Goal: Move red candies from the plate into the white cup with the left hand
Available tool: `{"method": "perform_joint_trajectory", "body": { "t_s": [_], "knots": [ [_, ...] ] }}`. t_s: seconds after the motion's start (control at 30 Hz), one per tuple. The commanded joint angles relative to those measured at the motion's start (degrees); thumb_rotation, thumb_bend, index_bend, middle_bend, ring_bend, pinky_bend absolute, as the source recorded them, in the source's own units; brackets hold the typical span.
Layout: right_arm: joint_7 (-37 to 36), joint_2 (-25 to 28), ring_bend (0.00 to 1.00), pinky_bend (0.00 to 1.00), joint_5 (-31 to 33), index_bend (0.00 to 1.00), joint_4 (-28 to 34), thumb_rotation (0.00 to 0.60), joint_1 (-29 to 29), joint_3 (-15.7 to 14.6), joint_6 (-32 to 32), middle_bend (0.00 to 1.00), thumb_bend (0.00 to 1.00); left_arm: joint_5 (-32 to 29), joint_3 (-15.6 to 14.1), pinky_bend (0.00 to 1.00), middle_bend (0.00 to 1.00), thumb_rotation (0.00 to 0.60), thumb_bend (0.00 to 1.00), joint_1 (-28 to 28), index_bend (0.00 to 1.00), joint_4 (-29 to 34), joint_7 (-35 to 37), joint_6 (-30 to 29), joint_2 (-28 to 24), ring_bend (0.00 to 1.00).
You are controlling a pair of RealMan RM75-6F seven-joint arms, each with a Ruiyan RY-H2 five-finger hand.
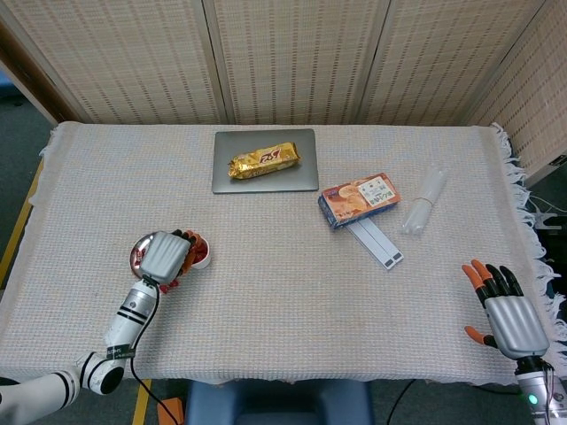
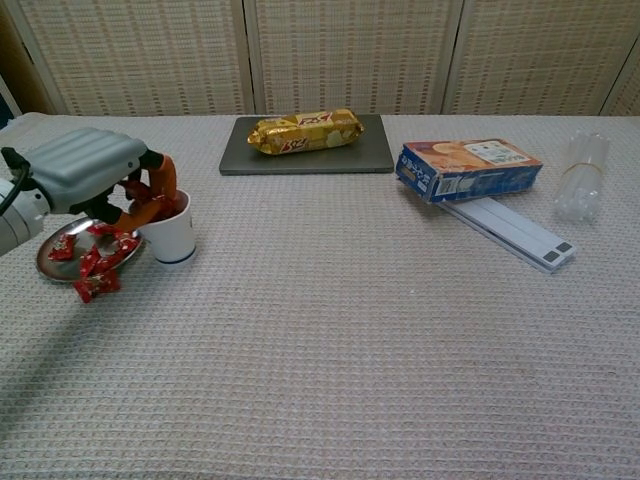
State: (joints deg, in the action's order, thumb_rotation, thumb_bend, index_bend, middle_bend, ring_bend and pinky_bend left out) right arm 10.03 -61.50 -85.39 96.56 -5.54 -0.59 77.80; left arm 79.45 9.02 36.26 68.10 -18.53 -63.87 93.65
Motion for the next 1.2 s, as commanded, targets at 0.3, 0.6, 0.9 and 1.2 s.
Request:
{"method": "perform_joint_trajectory", "body": {
  "t_s": [0.3,0.6,0.9,1.2],
  "knots": [
    [-0.1,0.0,0.0,0.0,-0.1,0.0,0.0,0.6,0.0,0.0,0.0,0.0,0.06,1.4,-0.9,1.0,0.23,0.6,0.41,-0.3,0.29,3.5,1.3,-1.2,-2.3,0.33],
    [-0.2,0.1,0.0,0.0,-0.1,0.0,0.0,0.6,0.1,0.0,0.2,0.0,0.06,5.2,-2.6,1.0,0.24,0.6,0.4,-2.9,0.23,6.7,5.1,-7.3,-4.4,0.33],
    [-1.1,0.4,0.0,0.0,-1.4,0.0,0.1,0.6,0.4,-0.5,0.8,0.0,0.06,9.7,-10.0,1.0,0.36,0.6,0.4,-13.2,0.32,1.5,13.0,-18.4,-5.6,0.53],
    [-0.8,0.3,0.0,0.0,-2.5,0.0,0.2,0.6,0.5,-1.0,0.9,0.0,0.06,9.5,-12.4,1.0,0.44,0.6,0.4,-15.9,0.34,-5.7,15.5,-15.7,-1.1,0.61]
  ]
}}
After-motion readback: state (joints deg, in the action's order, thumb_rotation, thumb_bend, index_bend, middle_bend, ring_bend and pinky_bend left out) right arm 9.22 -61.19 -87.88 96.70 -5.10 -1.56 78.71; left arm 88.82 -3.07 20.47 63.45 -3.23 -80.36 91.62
